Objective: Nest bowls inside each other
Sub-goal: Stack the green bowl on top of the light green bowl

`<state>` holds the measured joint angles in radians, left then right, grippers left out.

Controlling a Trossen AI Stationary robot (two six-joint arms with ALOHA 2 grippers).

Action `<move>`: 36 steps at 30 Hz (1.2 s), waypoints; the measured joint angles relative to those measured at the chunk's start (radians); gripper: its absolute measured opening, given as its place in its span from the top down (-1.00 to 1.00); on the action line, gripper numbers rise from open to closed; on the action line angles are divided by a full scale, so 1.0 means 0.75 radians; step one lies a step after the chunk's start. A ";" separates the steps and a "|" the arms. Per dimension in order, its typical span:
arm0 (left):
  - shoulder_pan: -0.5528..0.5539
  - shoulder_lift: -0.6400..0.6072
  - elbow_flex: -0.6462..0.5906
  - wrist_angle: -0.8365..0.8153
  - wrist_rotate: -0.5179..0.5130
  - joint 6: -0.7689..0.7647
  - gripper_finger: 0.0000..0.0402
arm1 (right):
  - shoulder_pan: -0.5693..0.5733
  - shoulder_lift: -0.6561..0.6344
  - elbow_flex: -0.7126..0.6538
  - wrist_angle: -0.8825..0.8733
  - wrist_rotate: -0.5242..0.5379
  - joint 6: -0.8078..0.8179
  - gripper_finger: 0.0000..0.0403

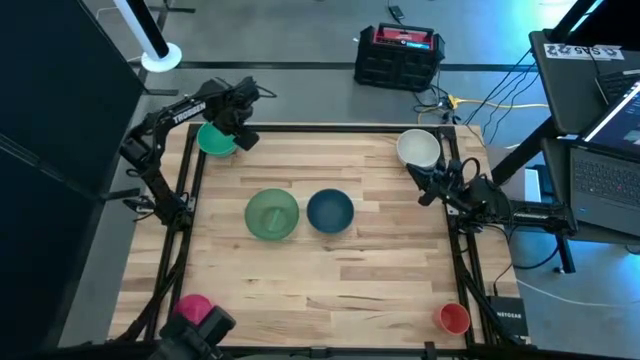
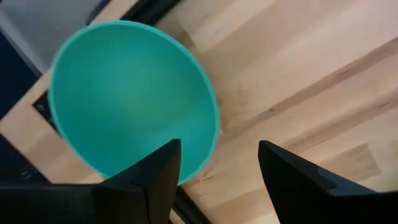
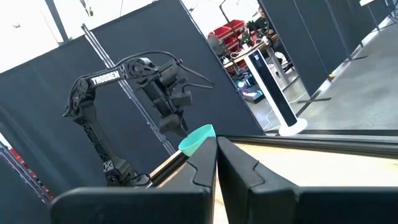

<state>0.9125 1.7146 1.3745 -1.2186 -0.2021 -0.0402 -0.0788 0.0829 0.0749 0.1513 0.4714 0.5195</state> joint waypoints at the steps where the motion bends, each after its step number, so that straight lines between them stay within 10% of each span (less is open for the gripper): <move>1: 0.000 0.006 -0.017 0.011 0.000 0.000 0.01 | 0.000 0.000 0.000 -0.003 -0.001 0.000 1.00; 14: 0.055 0.013 -0.284 0.292 0.003 0.000 0.02 | 0.000 0.000 0.001 -0.005 0.007 -0.001 1.00; 18: 0.083 0.015 -0.328 0.317 0.003 0.063 0.32 | 0.000 0.000 0.001 -0.008 0.008 -0.001 1.00; 36: -0.311 -0.030 0.111 -0.131 0.028 0.159 1.00 | 0.000 0.000 0.002 -0.140 0.010 0.006 1.00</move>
<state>0.6796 1.6921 1.4579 -1.3167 -0.1810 0.0792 -0.0788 0.0830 0.0765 0.0463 0.4786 0.5240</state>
